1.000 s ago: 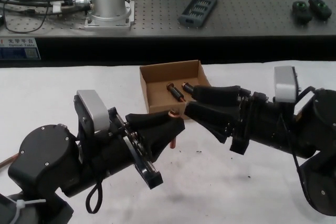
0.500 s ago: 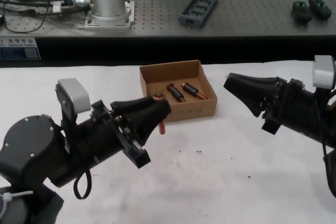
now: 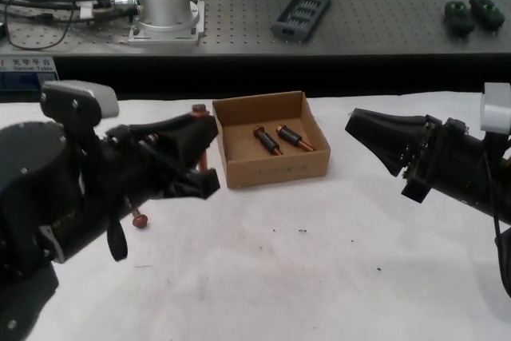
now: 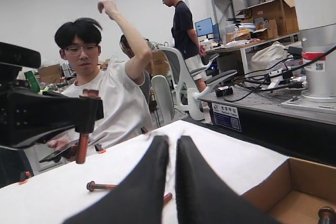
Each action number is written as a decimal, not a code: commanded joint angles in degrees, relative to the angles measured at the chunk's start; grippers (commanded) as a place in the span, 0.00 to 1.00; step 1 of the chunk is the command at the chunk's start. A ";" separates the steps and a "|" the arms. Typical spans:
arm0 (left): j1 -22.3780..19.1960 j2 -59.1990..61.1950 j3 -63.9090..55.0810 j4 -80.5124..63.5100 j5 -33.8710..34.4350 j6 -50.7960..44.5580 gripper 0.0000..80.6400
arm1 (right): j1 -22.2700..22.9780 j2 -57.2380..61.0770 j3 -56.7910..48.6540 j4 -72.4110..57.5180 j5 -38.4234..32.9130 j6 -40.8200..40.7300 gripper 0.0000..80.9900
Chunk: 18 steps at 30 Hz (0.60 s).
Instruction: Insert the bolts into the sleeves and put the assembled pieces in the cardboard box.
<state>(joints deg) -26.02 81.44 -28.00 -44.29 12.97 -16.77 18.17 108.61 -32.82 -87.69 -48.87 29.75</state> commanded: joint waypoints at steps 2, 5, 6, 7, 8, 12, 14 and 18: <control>0.00 -2.81 -5.39 12.36 -4.91 -0.85 0.01 | -0.35 0.01 -0.08 -1.31 0.77 -0.01 0.08; 0.00 -2.33 -12.53 23.95 -5.82 0.06 0.01 | -0.35 0.01 -0.08 -1.31 0.77 -0.19 0.08; 0.00 -1.87 -15.15 27.04 -5.81 0.68 0.01 | -0.35 0.01 -0.08 -1.31 0.77 -0.22 0.08; 0.00 -1.29 -17.65 29.32 -5.81 1.26 0.01 | -0.35 0.01 -0.08 -1.31 0.77 -0.22 0.08; 0.00 -0.79 -19.61 30.91 -5.81 2.15 0.01 | -0.35 0.01 -0.08 -1.31 0.77 -0.22 0.08; 0.12 3.13 -29.47 39.07 -5.86 4.39 0.01 | -0.62 0.01 -0.08 -1.31 0.77 -0.20 0.08; 0.12 5.46 -33.66 42.12 -5.86 5.41 0.01 | -0.88 0.01 -0.08 -1.31 0.77 -0.20 0.08; 0.23 11.43 -41.13 44.72 -5.86 5.60 0.01 | -1.02 0.01 -0.08 -1.17 0.77 -0.83 0.08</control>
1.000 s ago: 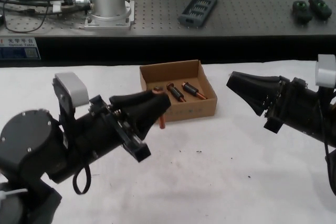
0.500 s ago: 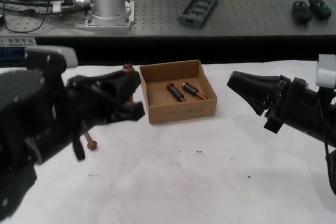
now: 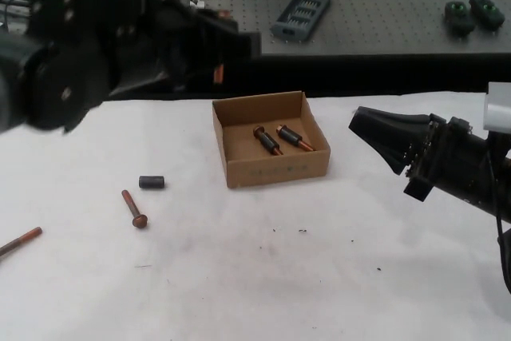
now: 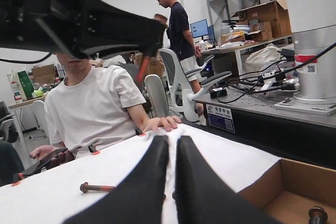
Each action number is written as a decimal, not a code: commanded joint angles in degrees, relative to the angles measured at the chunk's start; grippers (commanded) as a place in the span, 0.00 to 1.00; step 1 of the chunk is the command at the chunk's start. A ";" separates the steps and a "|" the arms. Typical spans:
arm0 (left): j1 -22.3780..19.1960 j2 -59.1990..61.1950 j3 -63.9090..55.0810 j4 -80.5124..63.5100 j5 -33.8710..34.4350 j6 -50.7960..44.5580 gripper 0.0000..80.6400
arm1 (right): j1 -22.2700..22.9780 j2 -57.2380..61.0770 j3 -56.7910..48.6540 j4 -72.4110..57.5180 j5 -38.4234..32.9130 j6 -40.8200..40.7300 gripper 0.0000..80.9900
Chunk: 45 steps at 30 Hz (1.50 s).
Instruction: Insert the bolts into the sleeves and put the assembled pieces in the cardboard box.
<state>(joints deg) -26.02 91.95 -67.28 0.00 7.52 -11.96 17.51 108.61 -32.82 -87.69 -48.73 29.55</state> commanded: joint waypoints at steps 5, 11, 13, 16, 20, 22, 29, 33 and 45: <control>1.15 10.17 -12.47 7.39 -0.31 0.79 0.01 | -0.35 0.01 -0.08 -0.90 0.63 -1.31 0.08; 2.53 20.62 -24.64 15.61 0.90 0.79 0.01 | -0.35 0.01 -0.08 -0.90 0.63 -1.31 0.08; 2.78 23.81 -28.10 16.45 0.90 0.79 0.01 | -0.35 0.01 -0.08 -0.90 0.63 -1.31 0.08; 3.16 28.05 -32.49 17.19 0.90 0.33 0.01 | -0.35 0.01 -0.08 -0.90 0.63 -1.31 0.08; 3.45 33.38 -37.54 19.11 0.90 -0.08 0.01 | -0.35 0.01 -0.08 -0.90 0.63 -1.31 0.08; 3.46 35.78 -39.39 19.95 0.90 -0.07 0.01 | -0.35 0.01 -0.08 -0.90 0.63 -1.31 0.08; 3.46 41.60 -40.93 20.03 1.92 -0.07 0.01 | -0.35 0.01 -0.08 -0.90 0.63 -2.39 0.08; 3.46 43.24 -40.93 20.19 3.77 -0.61 0.01 | -0.35 0.01 -0.08 -0.90 1.06 -2.38 0.08; 3.46 43.46 -40.93 25.01 4.19 2.25 0.01 | -0.35 0.01 -0.08 -0.02 1.94 -2.38 0.08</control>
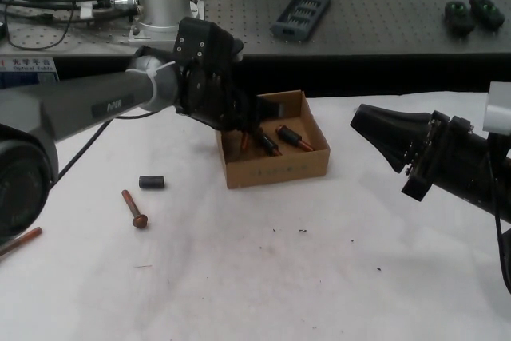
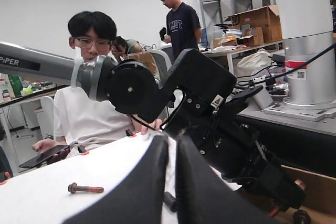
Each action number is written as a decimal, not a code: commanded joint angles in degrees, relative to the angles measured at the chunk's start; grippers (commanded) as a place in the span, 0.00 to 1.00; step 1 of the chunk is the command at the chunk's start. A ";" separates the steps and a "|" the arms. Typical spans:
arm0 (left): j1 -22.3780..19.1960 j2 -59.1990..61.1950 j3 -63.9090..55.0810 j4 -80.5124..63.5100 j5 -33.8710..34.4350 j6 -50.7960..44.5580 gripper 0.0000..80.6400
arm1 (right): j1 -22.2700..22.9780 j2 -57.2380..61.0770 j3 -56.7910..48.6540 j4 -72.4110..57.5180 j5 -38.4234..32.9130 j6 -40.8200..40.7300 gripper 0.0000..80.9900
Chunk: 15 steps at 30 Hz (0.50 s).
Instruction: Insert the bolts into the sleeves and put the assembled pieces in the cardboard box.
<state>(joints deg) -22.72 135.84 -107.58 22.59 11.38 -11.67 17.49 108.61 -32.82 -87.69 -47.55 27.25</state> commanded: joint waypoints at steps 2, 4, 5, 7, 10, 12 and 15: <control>0.16 -0.43 -0.62 3.91 1.66 3.03 0.01 | -0.34 0.01 -0.08 -0.02 0.77 -0.07 0.08; 0.16 -0.43 -0.62 5.23 2.64 3.63 0.01 | -0.34 0.01 -0.08 -0.02 0.77 -0.07 0.08; 0.16 -0.43 -0.62 5.77 3.11 4.36 0.01 | -0.34 0.01 -0.08 -0.02 0.77 -0.07 0.08; 0.16 -0.43 -0.62 6.10 3.33 4.80 0.01 | -0.34 0.01 -0.08 -0.02 0.77 -0.07 0.08; 0.16 -0.43 -0.62 6.09 3.39 4.80 0.01 | -0.34 0.01 -0.08 -0.02 0.77 -0.07 0.08; 0.16 -0.43 -0.62 5.66 3.35 4.80 0.00 | -0.34 0.01 -0.08 -0.02 0.77 -0.07 0.08; 0.16 -0.43 -0.62 5.59 3.35 4.80 0.13 | -0.34 0.01 -0.08 -0.02 0.77 -0.07 0.08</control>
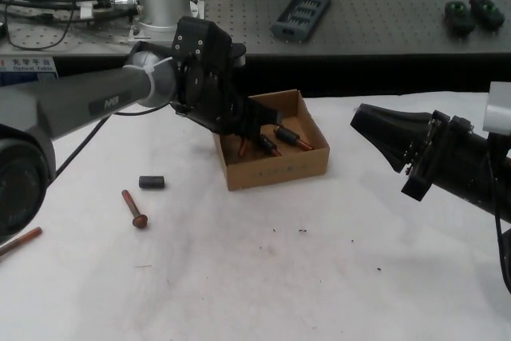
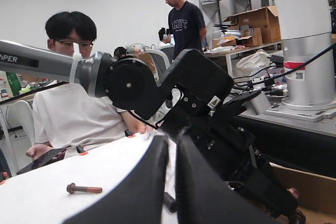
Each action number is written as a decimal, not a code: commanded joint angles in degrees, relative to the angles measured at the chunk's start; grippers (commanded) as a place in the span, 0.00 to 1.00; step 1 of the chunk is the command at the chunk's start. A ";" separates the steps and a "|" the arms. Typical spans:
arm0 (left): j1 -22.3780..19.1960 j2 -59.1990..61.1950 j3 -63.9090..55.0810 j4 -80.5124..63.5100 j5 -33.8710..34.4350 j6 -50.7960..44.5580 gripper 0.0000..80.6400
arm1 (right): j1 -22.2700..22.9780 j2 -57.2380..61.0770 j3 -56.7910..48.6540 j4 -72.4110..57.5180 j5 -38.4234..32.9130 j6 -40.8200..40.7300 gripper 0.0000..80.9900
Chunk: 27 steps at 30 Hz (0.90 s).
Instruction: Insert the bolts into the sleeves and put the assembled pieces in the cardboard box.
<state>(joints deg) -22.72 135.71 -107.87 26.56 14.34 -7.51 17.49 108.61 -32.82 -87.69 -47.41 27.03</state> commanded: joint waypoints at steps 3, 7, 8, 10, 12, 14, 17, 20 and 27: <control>0.16 -0.29 -0.34 1.62 0.39 0.64 0.46 | -0.34 0.01 -0.08 -0.02 0.62 0.15 0.08; 0.16 -0.29 -0.66 1.62 0.52 0.64 0.67 | -0.34 0.01 -0.08 -0.02 0.62 0.15 0.08; 0.16 -0.51 -0.64 1.62 0.69 0.64 0.65 | -0.34 0.01 -0.08 -0.02 0.62 0.15 0.08; 0.16 -1.01 -0.69 1.43 1.90 0.64 0.59 | -0.34 0.01 -0.08 -0.02 0.62 0.15 0.08; 0.16 -1.79 -0.69 1.22 2.95 0.64 0.55 | -0.34 0.01 -0.08 -0.02 0.62 0.15 0.08; 0.16 -3.04 -0.69 1.23 3.09 0.64 0.53 | -0.34 0.01 -0.08 -0.02 0.62 0.15 0.08; 0.16 -6.00 -0.69 1.76 3.09 0.52 0.53 | -0.34 0.01 -0.08 -0.02 0.62 0.15 0.08; 0.16 -9.75 -0.69 2.93 5.61 0.52 0.53 | -0.34 0.01 -0.08 -0.02 0.62 0.15 0.08; 0.16 -18.50 -0.69 11.81 10.28 7.51 0.21 | -0.34 0.01 -0.08 -0.02 0.62 0.15 0.08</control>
<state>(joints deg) -22.72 120.10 -108.05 35.18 23.91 -3.68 17.49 108.61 -32.82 -87.69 -47.41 27.03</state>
